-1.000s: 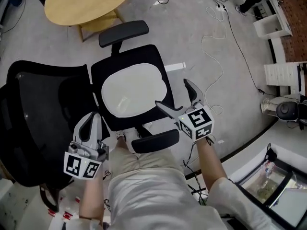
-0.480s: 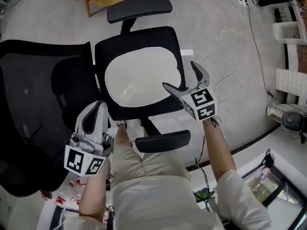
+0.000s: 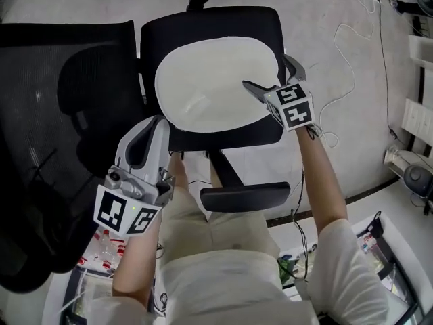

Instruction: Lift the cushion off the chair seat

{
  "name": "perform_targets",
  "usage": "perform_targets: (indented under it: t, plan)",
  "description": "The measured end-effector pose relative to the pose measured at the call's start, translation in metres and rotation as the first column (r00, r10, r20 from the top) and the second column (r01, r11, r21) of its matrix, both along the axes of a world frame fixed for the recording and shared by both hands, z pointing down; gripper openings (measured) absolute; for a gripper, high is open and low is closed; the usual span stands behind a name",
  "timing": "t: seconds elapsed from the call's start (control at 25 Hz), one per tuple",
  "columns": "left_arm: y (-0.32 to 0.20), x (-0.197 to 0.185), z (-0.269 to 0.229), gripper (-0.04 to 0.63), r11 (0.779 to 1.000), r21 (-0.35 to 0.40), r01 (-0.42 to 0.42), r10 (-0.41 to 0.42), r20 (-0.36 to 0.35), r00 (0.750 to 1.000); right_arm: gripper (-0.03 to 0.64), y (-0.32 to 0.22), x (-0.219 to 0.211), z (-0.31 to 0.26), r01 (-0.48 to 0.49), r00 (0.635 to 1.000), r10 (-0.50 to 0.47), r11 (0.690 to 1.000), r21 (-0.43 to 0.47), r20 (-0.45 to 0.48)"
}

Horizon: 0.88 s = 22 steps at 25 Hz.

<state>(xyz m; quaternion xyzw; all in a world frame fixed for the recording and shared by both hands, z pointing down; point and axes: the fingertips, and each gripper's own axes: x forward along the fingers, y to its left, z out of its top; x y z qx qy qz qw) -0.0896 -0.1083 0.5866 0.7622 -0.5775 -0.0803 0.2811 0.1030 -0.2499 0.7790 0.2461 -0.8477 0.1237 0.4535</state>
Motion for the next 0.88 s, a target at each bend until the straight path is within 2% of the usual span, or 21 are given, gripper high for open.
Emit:
perform_targets:
  t: [0.28, 0.48, 0.6, 0.88]
  plan:
    - [0.005, 0.004, -0.001, 0.017, 0.999, -0.024, -0.047, 0.047, 0.024, 0.999, 0.534, -0.024, -0.007, 0.050, 0.029, 0.997, -0.030, 0.999, -0.014, -0.069]
    - [0.003, 0.013, 0.003, 0.017, 0.998, -0.035, -0.049, 0.048, -0.009, 0.999, 0.522, -0.037, -0.002, 0.080, 0.028, 0.988, -0.042, 0.995, -0.092, -0.150]
    - [0.002, 0.019, 0.004, 0.017, 0.997, -0.034, -0.065, 0.064, -0.023, 0.998, 0.511, -0.042, 0.002, 0.091, 0.041, 0.979, -0.057, 0.995, -0.087, -0.193]
    - [0.003, 0.012, 0.006, 0.017, 0.998, -0.046, -0.044, 0.043, -0.034, 0.999, 0.492, -0.043, 0.016, 0.125, -0.065, 0.978, 0.028, 0.983, -0.170, -0.209]
